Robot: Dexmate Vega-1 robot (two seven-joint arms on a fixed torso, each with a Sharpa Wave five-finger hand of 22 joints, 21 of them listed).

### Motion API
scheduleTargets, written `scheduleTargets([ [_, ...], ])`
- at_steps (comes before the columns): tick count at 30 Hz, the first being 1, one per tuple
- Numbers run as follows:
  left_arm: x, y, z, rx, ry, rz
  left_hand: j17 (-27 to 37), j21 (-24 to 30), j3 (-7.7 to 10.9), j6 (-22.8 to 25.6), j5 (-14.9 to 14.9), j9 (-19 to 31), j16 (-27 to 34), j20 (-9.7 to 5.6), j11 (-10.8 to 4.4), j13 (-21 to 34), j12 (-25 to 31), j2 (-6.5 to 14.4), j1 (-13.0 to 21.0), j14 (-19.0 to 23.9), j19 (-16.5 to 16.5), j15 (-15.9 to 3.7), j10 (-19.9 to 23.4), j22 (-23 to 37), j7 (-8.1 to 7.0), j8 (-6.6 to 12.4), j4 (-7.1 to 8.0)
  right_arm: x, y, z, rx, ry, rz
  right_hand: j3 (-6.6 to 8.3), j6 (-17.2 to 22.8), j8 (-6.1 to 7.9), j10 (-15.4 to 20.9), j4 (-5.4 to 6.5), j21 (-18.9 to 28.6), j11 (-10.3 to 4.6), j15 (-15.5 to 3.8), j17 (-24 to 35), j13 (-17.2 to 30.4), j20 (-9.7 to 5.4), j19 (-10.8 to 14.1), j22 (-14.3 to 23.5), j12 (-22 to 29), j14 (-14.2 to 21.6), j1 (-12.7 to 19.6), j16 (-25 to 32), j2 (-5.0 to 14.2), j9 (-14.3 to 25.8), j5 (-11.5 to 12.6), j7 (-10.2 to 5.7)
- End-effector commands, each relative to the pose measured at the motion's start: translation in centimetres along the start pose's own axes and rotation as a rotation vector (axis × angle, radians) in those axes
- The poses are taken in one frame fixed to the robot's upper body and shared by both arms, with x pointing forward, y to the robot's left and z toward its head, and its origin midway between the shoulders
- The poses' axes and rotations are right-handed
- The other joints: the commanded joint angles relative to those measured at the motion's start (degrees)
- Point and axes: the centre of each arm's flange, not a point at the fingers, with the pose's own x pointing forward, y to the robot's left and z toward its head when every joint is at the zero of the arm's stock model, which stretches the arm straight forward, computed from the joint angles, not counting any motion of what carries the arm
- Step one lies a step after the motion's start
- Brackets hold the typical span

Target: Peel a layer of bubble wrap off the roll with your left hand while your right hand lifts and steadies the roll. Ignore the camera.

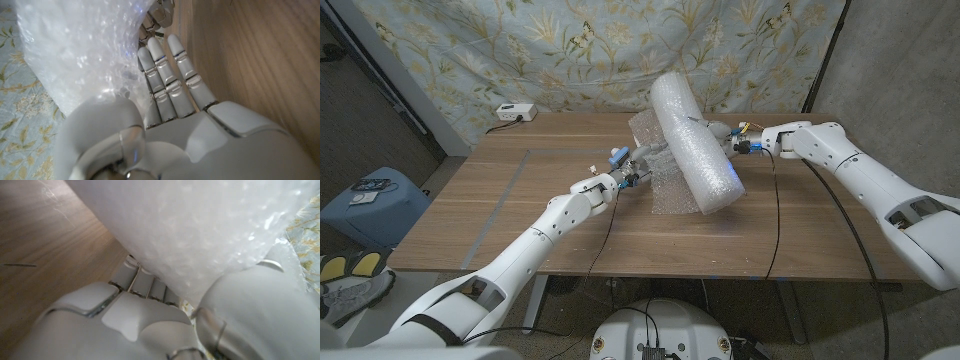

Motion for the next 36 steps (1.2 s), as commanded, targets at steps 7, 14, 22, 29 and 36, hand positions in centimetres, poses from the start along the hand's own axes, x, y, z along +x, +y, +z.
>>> scheduleTargets([
  [7,-0.2,0.2,-0.4,-0.038,0.019,0.007,0.45,1.03,0.5,-0.12,-0.1,0.16,-0.59,-0.27,0.07,0.75,0.25,0.0,0.27,0.34,-0.3,-0.27,-0.03,0.12,-0.25,0.33,0.04,0.8,-0.5,-2.0,0.131,-0.006,0.043,-0.16,0.6,-0.39,0.33,-0.42,0.39,-0.08,-4.66,0.35,0.12,-0.93,-0.43,0.09,0.01,0.77,13.44,0.28,14.23,-0.1,0.41,0.11],
  [14,-0.2,0.1,-0.7,-0.047,0.031,0.009,0.72,1.56,0.61,-0.13,-0.11,0.22,-0.76,-0.33,-0.05,0.92,0.05,-0.07,0.23,0.33,-0.51,-0.3,0.01,0.06,-0.31,0.42,0.02,0.6,-0.7,-2.5,0.169,-0.019,0.047,-0.23,0.63,-0.67,0.29,-0.54,0.47,-0.08,-4.67,0.34,0.11,-0.97,-0.47,0.07,0.01,0.8,13.43,0.29,14.35,-0.17,0.47,0.14],
  [22,-0.1,-0.1,-0.8,-0.052,0.047,0.004,1.03,2.07,0.72,-0.42,-0.1,0.22,-1.0,-0.34,-0.03,1.22,-0.21,0.04,0.06,0.19,-0.99,-0.4,-0.21,-0.02,-0.31,0.38,0.17,0.4,-0.8,-3.2,0.212,-0.041,0.052,-0.24,0.47,-1.06,-0.06,-0.52,0.46,0.05,-4.6,0.08,0.15,-1.02,-0.8,0.05,-0.08,0.33,13.23,-0.1,14.67,-0.24,0.55,0.21],
  [29,0.0,0.0,-0.8,-0.063,0.068,0.004,1.41,2.7,0.87,-0.67,-0.1,0.44,-1.14,-0.31,-0.09,1.42,-0.47,0.01,0.08,0.15,-1.22,-0.26,-0.25,-0.1,-0.39,0.48,0.1,0.3,-0.8,-3.9,0.268,-0.067,0.063,-0.39,0.21,-1.56,-0.67,-0.45,0.4,0.51,-4.44,-0.17,-0.4,-0.9,-1.29,0.01,-0.66,-0.54,12.81,-0.62,14.86,-0.3,0.62,0.36],
  [36,0.0,0.2,-0.6,-0.063,0.072,0.007,1.34,3.3,1.05,-0.46,-0.08,0.25,-1.41,-0.45,-0.31,1.25,-0.73,-0.12,-0.18,0.48,-1.04,-0.43,0.03,-0.2,-0.43,0.49,0.22,0.7,-0.9,-4.7,0.324,-0.093,0.069,-0.54,0.16,-1.9,-0.59,-0.4,0.45,0.67,-4.41,-0.24,-0.92,-0.86,-1.39,-0.02,-0.95,-0.68,12.47,-0.71,15.04,-0.34,0.67,0.52],
])
